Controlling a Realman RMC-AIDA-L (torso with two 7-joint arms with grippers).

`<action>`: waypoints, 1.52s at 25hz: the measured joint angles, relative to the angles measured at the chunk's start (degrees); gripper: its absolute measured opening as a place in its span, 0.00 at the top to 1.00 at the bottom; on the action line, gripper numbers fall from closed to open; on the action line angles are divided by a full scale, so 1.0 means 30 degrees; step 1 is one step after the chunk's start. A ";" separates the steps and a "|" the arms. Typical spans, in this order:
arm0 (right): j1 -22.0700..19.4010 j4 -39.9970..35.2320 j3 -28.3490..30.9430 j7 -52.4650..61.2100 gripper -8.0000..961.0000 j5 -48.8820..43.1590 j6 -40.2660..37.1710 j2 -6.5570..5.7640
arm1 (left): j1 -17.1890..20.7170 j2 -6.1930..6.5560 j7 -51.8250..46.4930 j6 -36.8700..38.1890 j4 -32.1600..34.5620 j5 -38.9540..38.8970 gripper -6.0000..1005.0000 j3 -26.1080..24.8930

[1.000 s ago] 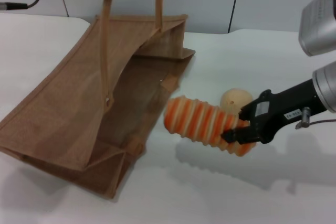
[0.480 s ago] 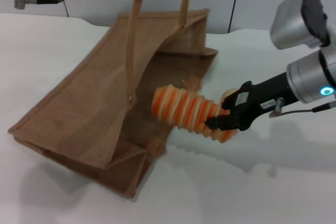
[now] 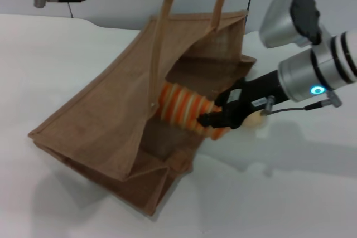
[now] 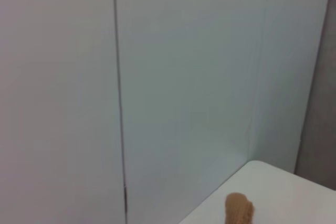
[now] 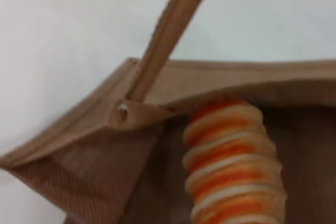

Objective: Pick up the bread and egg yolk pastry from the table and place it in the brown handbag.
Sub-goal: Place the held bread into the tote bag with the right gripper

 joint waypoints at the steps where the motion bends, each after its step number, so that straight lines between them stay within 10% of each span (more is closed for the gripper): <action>1: 0.0000 0.0000 0.0000 0.0000 0.69 0.0000 0.0000 0.0000 | 0.0000 0.0000 0.0000 0.0000 0.0000 0.0000 0.88 0.0000; 38: 0.1931 0.2117 -0.5228 -0.1400 0.66 0.4911 0.2901 0.0044 | -0.0164 -0.0012 0.0038 0.0856 0.1108 -0.1202 0.88 0.1095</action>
